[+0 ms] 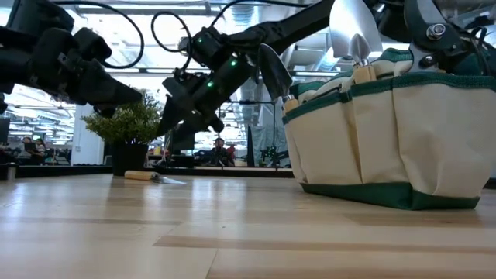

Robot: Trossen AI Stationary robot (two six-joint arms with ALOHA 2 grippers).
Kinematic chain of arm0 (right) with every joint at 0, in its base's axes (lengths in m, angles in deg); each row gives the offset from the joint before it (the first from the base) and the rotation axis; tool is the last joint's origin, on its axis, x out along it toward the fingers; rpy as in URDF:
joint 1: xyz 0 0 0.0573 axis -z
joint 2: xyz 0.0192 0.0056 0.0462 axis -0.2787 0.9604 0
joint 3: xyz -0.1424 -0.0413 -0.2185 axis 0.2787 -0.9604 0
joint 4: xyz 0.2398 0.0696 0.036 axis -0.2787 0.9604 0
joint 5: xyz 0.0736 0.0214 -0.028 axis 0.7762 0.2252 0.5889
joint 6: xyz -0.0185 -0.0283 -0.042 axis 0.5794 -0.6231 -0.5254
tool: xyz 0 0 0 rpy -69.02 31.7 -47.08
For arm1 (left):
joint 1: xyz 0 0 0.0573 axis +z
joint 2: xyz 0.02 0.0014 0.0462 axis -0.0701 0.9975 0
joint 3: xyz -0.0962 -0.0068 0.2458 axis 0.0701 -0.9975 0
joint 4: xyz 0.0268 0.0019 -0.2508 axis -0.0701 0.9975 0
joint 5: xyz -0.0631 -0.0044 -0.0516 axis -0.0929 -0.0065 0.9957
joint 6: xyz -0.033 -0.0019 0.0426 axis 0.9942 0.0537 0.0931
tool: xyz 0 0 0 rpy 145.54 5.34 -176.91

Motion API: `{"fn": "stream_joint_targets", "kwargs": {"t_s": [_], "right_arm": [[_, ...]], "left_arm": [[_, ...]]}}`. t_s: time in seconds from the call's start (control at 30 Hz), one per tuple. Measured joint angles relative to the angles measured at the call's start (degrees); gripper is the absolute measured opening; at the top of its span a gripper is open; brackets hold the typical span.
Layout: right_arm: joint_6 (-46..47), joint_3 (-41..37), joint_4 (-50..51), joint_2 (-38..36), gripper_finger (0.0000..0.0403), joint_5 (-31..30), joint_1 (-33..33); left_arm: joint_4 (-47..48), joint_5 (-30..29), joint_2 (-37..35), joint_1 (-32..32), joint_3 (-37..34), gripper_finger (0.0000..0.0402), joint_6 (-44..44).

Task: Pick & Place Garden tools in Gardening bag
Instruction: Put the brown trowel into the gardening bag

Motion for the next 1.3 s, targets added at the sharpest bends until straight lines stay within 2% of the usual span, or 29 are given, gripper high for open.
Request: {"fn": "stream_joint_targets", "kwargs": {"t_s": [0.2, 0.77, 0.83, 1.0, 1.17, 1.3], "right_arm": [[0.2, 0.2, -4.6, 1.7, 0.0255, -0.2, -1.2], [1.2, 0.0, -8.4, 7.4, 0.0255, -4.0, -2.9], [1.2, 0.0, -6.9, 7.6, 0.0255, -4.4, -3.2], [1.0, 0.0, -1.3, 7.6, 0.0255, -11.4, -3.0], [-0.3, 0.4, 5.3, 7.1, 0.0255, -11.7, -1.6], [-2.2, 0.3, 12.5, 5.5, 0.0255, -9.4, -0.4]], "left_arm": [[-0.1, 0.0, 1.8, 0.0, 0.0, 0.0017, 0.0], [-0.8, 0.0, 3.8, 0.0, 0.0, 0.0017, 0.0], [-0.9, 0.0, 3.8, 0.0, 0.0, 0.0017, 0.0], [-0.9, 0.0, 3.8, 0.0, 0.0, 0.0017, 0.0], [-1.4, 0.0, 3.8, 0.0, 0.0, 0.0017, 0.0], [-1.5, 0.0, 3.8, 0.0, 0.0, 0.0017, 0.0]]}}
